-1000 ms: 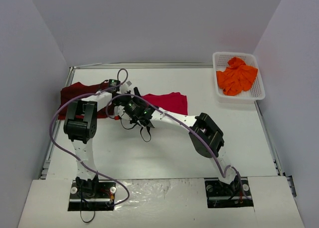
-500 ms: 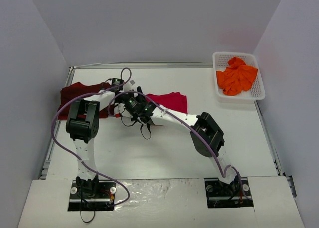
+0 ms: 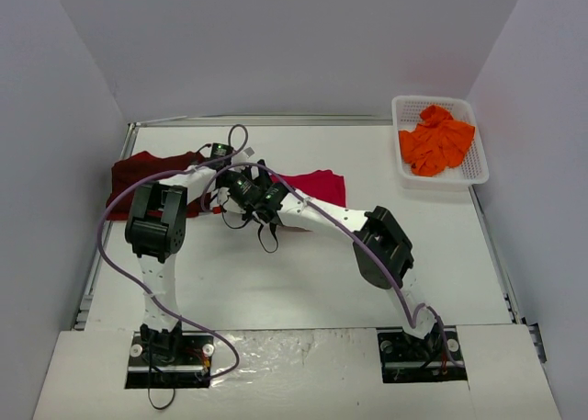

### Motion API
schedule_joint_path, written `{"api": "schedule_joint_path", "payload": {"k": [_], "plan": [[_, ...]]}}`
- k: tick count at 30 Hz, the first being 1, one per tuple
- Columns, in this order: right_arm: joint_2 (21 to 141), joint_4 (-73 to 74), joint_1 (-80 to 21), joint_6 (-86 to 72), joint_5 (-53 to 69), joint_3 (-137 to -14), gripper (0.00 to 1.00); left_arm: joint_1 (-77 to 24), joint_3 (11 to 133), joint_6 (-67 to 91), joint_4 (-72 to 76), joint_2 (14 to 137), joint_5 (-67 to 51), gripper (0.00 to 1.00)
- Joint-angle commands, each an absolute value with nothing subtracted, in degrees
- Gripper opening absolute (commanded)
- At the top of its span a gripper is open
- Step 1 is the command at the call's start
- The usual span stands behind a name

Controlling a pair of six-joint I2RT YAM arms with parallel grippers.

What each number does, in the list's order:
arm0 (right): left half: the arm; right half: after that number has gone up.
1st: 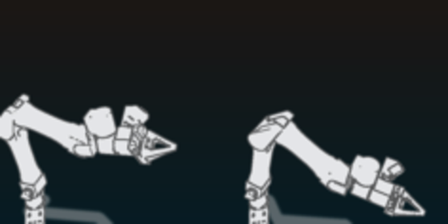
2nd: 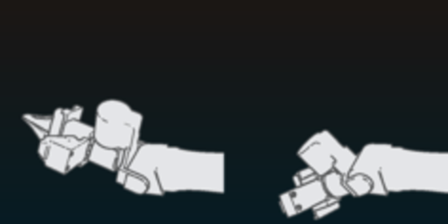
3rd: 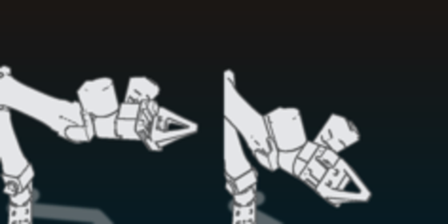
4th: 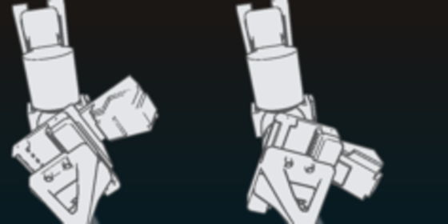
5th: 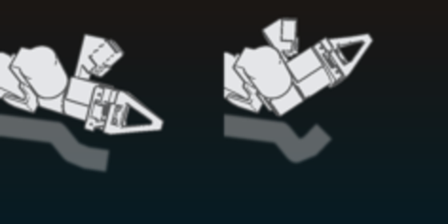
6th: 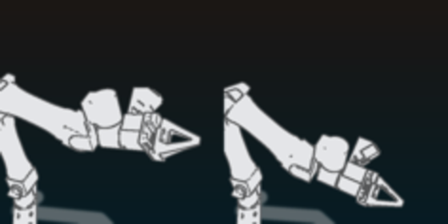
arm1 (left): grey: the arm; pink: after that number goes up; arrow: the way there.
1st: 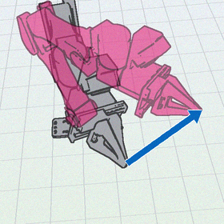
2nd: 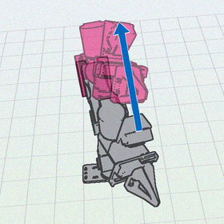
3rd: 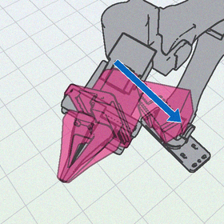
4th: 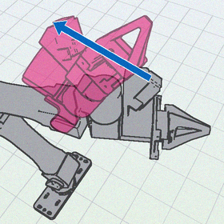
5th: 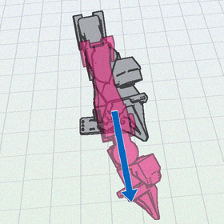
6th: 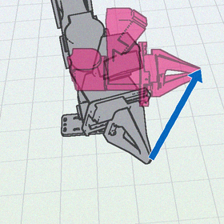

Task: Fold and stack the t-shirts
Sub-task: Put the neatly folded tshirt into the corner of the board with the left arm

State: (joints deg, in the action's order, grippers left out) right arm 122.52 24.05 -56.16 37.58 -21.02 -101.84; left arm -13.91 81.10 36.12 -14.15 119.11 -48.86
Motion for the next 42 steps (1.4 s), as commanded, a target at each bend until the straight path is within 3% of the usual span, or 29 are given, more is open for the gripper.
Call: {"api": "schedule_joint_path", "payload": {"k": [1, 7, 8, 21, 22, 25, 34, 36, 37, 40, 42], "plan": [[121.64, 21.36, -56.42, 35.51, -22.33, -106.52, 0.0, -15.91, 82.27, 34.45, -16.35, 120.67, -47.29, 0.95], [121.99, 21.97, -56.87, 35.42, -22.24, -107.58, 0.0, -16.35, 82.88, 34.28, -16.88, 121.55, -47.28, 1.0], [122.17, 22.15, -56.87, 35.33, -22.15, -107.75, 0.0, -16.43, 82.97, 34.28, -16.88, 121.55, -47.55, 0.93], [122.87, 22.94, -57.48, 35.24, -21.8, -108.54, 0.0, -17.05, 83.67, 33.22, -16.79, 122.52, -48.43, 0.61], [122.87, 23.03, -57.48, 35.24, -21.71, -108.54, 0.0, -17.05, 83.76, 33.22, -16.79, 122.61, -48.78, 0.53], [122.87, 23.12, -57.66, 35.16, -21.18, -108.63, 0.0, -17.05, 84.11, 33.14, -16.44, 122.87, -49.48, 0.44], [123.31, 23.82, -58.62, 34.89, -20.65, -108.98, 0.0, -17.05, 84.64, 32.26, -16.43, 122.78, -50.19, 0.4], [123.31, 24.08, -59.06, 34.89, -20.48, -109.07, 0.0, -17.05, 84.81, 31.73, -16.79, 122.61, -50.19, 0.33], [123.31, 24.17, -59.15, 34.89, -20.3, -108.99, 0.0, -17.05, 84.99, 31.21, -17.22, 122.69, -50.19, 0.22], [123.31, 24.43, -59.68, 34.89, -20.13, -109.25, 0.0, -17.05, 85.87, 30.06, -18.54, 122.7, -50.1, 0.05], [123.31, 24.61, -60.03, 34.89, -20.13, -109.16, 0.0, -17.05, 86.39, 29.45, -19.25, 122.78, -49.92, 0.02]]}}
